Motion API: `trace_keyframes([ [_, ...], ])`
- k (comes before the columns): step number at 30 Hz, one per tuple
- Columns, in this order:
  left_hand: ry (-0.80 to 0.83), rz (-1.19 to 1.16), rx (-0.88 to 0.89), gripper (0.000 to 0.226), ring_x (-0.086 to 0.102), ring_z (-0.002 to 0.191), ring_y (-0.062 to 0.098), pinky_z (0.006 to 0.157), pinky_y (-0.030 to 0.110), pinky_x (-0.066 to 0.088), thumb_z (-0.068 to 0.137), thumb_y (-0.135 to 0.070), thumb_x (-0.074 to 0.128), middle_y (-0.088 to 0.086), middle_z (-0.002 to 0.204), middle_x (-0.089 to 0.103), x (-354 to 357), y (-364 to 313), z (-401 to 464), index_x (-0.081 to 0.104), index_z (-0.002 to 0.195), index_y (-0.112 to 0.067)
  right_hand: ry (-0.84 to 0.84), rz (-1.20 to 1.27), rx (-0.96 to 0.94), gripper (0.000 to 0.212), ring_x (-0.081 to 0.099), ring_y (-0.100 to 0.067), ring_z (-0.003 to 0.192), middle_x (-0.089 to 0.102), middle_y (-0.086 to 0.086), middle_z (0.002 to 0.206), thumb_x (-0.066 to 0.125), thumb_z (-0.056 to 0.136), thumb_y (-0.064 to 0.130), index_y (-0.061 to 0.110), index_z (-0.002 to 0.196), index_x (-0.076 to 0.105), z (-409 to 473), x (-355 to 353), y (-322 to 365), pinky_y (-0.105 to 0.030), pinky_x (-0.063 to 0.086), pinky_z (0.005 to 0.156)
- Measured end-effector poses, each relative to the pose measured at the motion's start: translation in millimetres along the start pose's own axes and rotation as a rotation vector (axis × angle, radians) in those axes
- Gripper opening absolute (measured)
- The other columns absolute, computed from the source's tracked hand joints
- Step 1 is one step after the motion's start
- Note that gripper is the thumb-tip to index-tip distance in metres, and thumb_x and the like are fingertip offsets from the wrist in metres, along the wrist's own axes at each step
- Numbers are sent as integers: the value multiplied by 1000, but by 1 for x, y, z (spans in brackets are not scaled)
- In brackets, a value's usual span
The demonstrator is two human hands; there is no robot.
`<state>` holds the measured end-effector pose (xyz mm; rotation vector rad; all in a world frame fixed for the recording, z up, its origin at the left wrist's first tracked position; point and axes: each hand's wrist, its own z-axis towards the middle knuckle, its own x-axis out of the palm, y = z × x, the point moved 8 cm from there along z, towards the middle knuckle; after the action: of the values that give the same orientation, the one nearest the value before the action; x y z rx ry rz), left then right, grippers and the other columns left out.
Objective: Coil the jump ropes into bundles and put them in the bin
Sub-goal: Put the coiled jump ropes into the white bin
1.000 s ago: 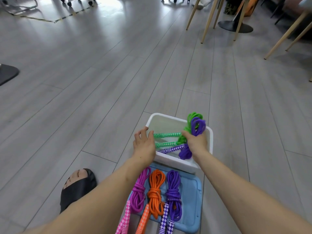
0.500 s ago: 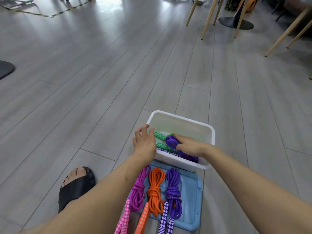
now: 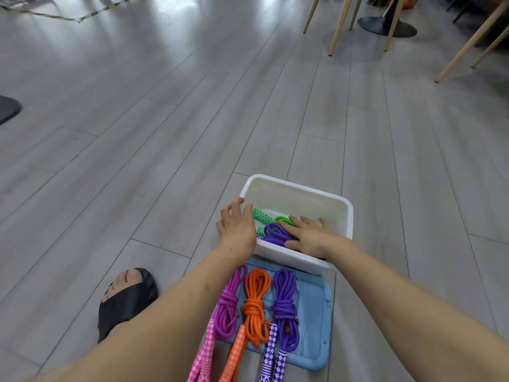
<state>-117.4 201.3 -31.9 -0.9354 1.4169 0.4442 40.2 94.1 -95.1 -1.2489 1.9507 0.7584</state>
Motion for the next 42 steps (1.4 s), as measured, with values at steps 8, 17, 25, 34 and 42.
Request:
trace_keyframes([
  [8,28,0,-21,78,9,145,34,117,46,23,88,-10,66,8,160,5,-1,-2,-1,22,152,-20,-52,112,54,77,-1,-31,159,-1,-1,174,48,104,54,38,164,2,12,-6,-1,-47,13,128],
  [17,23,-101,33,52,19,147,30,118,46,25,104,-23,46,6,165,15,-19,-4,-22,29,153,-17,-864,376,-22,32,55,-29,118,65,-9,123,67,96,20,12,126,68,-94,-63,21,-40,46,102],
  [25,-223,-174,139,27,55,107,40,88,51,52,93,-10,63,20,117,58,-3,27,-102,64,120,-5,-944,566,3,6,62,-20,87,66,1,92,63,95,20,17,97,67,-162,37,51,-41,54,80],
  [34,274,1,-39,33,66,105,40,83,42,52,101,-39,55,18,111,69,62,18,-148,63,112,-8,-393,832,376,54,68,-27,103,73,-10,111,72,92,47,7,126,61,-127,116,52,-31,47,79],
  [42,357,-171,-209,42,68,95,32,70,35,46,95,-46,65,16,103,70,79,15,-148,65,104,-5,-280,1043,430,28,75,-27,83,78,-10,83,84,80,32,6,88,76,-123,129,49,-44,61,82],
])
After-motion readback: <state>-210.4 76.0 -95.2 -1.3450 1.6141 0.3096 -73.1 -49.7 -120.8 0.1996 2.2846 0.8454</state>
